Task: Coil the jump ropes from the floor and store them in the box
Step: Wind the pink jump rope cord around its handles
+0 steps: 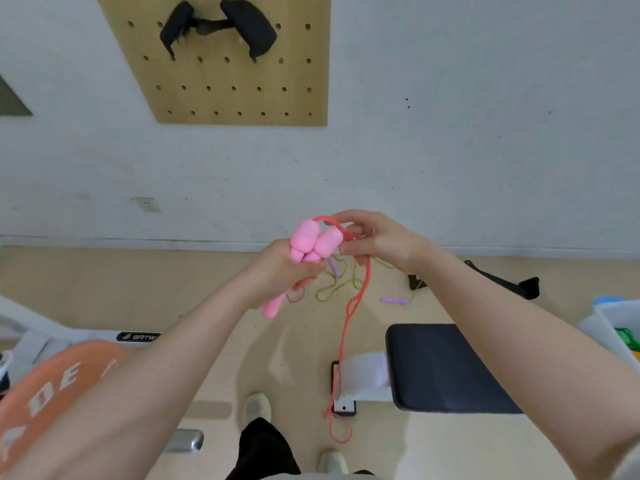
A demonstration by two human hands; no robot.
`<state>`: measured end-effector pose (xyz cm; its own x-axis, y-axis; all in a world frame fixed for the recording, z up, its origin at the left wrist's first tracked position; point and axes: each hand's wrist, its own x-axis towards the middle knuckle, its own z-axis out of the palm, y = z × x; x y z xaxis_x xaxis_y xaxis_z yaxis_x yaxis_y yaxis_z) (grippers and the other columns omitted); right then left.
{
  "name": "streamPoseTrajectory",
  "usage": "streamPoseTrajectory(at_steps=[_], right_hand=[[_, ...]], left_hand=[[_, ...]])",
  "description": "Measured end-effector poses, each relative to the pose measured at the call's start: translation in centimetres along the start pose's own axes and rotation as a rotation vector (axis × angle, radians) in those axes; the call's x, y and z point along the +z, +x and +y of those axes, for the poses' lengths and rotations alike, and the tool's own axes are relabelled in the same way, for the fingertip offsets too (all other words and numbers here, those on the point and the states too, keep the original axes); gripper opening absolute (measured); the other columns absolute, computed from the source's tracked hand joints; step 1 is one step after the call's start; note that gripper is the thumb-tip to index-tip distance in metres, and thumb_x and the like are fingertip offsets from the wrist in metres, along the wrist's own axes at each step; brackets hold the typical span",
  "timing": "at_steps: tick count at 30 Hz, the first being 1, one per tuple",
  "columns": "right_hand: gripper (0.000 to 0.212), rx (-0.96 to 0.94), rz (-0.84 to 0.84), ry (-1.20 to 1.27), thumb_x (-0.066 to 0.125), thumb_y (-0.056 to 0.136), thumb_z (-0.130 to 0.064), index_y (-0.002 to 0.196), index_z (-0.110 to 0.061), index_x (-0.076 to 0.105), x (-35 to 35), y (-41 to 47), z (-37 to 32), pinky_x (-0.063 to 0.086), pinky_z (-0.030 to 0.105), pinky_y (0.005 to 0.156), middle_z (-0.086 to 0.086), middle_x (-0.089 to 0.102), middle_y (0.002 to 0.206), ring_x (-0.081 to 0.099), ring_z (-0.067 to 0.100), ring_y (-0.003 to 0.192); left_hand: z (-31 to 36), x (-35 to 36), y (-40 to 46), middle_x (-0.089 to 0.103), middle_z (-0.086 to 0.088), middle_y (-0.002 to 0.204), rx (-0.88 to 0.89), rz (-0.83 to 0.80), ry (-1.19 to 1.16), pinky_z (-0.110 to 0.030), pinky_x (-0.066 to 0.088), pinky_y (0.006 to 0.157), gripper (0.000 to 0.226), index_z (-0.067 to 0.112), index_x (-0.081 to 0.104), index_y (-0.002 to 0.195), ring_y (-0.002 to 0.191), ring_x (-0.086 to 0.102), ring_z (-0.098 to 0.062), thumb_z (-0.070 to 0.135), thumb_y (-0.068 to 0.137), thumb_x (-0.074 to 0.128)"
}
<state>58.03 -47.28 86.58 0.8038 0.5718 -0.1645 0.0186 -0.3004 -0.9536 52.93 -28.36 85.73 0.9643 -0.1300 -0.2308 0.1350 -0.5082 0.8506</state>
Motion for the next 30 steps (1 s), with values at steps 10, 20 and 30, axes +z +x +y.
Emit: streamPoseTrajectory(at_steps=[10,20,30], right_hand=[[0.011,0.052,0.097,-0.108,0.059,0.089,-0.014,0.098,-0.01,0.057,2.8,-1.9,0.3,0.035,0.016,0.056,-0.005,0.05,0.071,0.045,0.002,0.056],[0.023,0.177,-0.12,-0.317,0.071,0.073,-0.021,0.088,-0.015,0.055,8.7,0.7,-1.3,0.047,0.027,0.068,0.001,0.058,0.08,0.057,0.016,0.073],[0.025,0.254,0.102,-0.639,0.051,0.078,-0.01,0.102,-0.011,0.058,10.4,2.7,-0.7,0.051,0.034,0.075,0.007,0.064,0.091,0.06,0.025,0.084]], left_hand=[[0.9,3.1,-0.5,0.069,0.004,0.092,-0.062,0.334,-0.971,-0.041,0.049,0.086,0.011,0.017,0.057,0.089,0.095,0.066,-0.018,0.014,0.096,0.049],[-1.1,2.5,1.0,0.073,-0.003,0.083,-0.256,0.478,-1.196,-0.03,0.059,0.064,0.032,0.01,0.063,0.098,0.071,0.071,-0.021,0.039,0.093,0.052],[-5.5,-2.2,-1.3,0.068,-0.014,0.105,0.052,0.06,-0.754,-0.045,0.043,0.102,0.021,0.005,0.068,0.101,0.105,0.062,-0.027,0.019,0.085,0.065]])
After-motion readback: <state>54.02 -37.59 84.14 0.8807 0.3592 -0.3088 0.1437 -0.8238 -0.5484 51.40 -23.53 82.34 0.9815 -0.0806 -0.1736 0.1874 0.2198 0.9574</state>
